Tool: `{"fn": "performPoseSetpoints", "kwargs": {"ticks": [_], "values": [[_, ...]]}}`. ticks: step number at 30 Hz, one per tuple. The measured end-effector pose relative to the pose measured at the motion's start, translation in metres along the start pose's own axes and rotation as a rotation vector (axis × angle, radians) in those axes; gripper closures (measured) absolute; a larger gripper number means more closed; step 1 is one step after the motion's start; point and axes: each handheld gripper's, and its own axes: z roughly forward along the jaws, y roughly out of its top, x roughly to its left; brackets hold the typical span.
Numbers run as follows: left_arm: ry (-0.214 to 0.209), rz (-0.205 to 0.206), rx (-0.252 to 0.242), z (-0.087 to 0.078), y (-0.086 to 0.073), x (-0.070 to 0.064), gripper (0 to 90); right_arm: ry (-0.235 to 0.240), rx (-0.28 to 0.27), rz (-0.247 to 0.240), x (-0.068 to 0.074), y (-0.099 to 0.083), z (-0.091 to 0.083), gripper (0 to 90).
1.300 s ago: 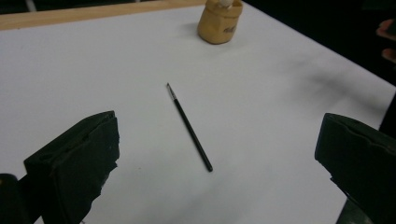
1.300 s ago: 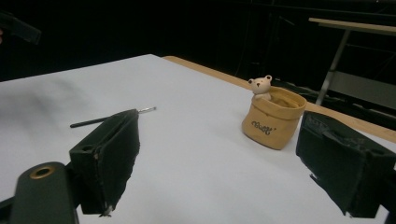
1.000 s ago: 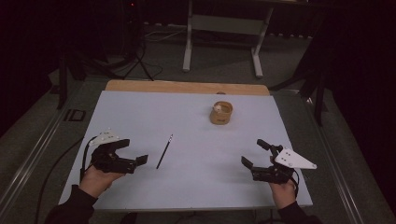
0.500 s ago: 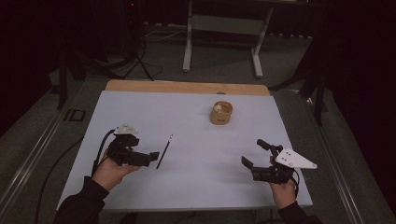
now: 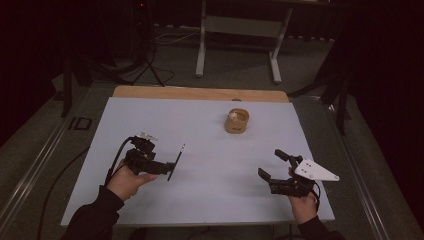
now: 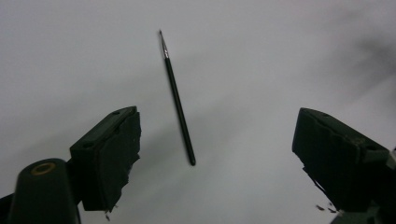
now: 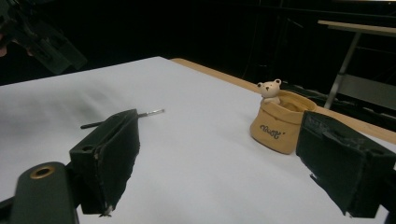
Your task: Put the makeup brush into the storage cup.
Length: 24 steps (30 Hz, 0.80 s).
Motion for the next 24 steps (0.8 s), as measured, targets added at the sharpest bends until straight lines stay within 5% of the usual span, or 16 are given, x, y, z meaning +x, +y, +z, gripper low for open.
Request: {"fn": "performPoseSetpoints", "kwargs": {"ticks": [11, 19, 24], "values": [[0.041, -0.001, 0.141, 0.022, 0.007, 0.0, 35.5, 0.006, 0.005, -0.001, 0.001, 0.0, 0.001, 13.4], [0.048, -0.052, 0.19, 0.037, 0.01, 0.011, 47.2, 0.005, 0.006, 0.0, 0.001, 0.0, 0.001, 13.4], [0.038, -0.037, 0.23, 0.046, 0.011, 0.011, 56.7, 0.009, 0.01, 0.007, 0.0, 0.0, 0.001, 13.4]]}}
